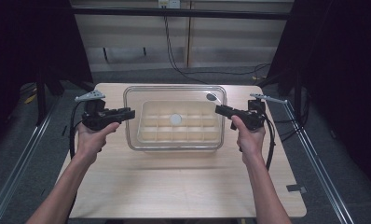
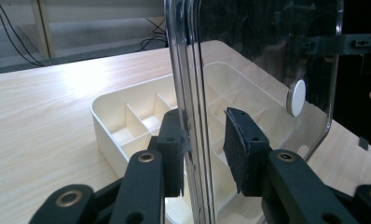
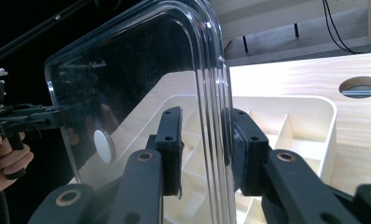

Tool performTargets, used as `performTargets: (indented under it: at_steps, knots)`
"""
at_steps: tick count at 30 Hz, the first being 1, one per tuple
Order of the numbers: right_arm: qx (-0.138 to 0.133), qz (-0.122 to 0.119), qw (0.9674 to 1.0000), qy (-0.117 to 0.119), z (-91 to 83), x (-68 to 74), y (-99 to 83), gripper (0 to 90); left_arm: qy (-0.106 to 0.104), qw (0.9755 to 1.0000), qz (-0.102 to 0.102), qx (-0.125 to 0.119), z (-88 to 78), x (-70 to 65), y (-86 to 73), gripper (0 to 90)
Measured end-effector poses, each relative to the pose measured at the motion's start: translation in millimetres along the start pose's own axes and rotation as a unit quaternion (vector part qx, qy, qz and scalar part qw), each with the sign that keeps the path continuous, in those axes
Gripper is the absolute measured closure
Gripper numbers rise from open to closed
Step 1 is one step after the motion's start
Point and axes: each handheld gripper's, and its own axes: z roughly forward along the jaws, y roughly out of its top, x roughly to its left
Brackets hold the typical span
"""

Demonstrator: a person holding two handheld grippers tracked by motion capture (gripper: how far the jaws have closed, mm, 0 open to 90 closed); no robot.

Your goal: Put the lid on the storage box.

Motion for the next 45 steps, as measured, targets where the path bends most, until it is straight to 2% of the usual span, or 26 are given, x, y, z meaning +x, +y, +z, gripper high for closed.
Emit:
performTargets:
  at_steps: [4, 9, 17, 24, 32, 35, 40, 45]
  knots:
    - [0.000, 0.006, 1.0000, 0.000, 4.6, -4.7, 4.4, 68.0, -0.001, 1.0000, -0.007, -0.003, 3.8, 2.1, 5.0, 68.7]
    - [0.001, 0.010, 0.9999, -0.006, 6.4, -13.4, 10.3, 68.1, -0.003, 0.9999, -0.014, 0.005, 16.7, 5.5, 8.3, 68.6]
    - [0.004, 0.022, 0.9997, -0.014, 10.1, -26.9, 11.1, 68.2, 0.001, 0.9997, -0.018, 0.017, 30.6, 8.6, 10.7, 68.3]
    - [0.009, 0.022, 0.9995, -0.021, 17.4, -34.9, 11.2, 68.2, 0.011, 0.9992, -0.031, 0.021, 41.7, 14.4, 8.8, 67.6]
    - [0.014, 0.035, 0.9992, -0.015, 28.0, -43.2, 9.6, 68.5, 0.011, 0.9988, -0.040, 0.025, 48.4, 24.9, 7.9, 66.5]
    - [0.020, 0.037, 0.9990, -0.015, 34.7, -48.3, 10.1, 68.4, 0.014, 0.9983, -0.051, 0.026, 54.4, 30.4, 6.8, 64.9]
    - [0.033, 0.033, 0.9986, -0.024, 41.4, -51.2, 13.9, 67.2, 0.012, 0.9979, -0.054, 0.032, 58.8, 36.1, 6.4, 63.9]
    - [0.050, 0.031, 0.9974, -0.042, 50.3, -56.8, 13.1, 64.7, 0.023, 0.9970, -0.062, 0.040, 68.0, 43.8, 5.1, 62.8]
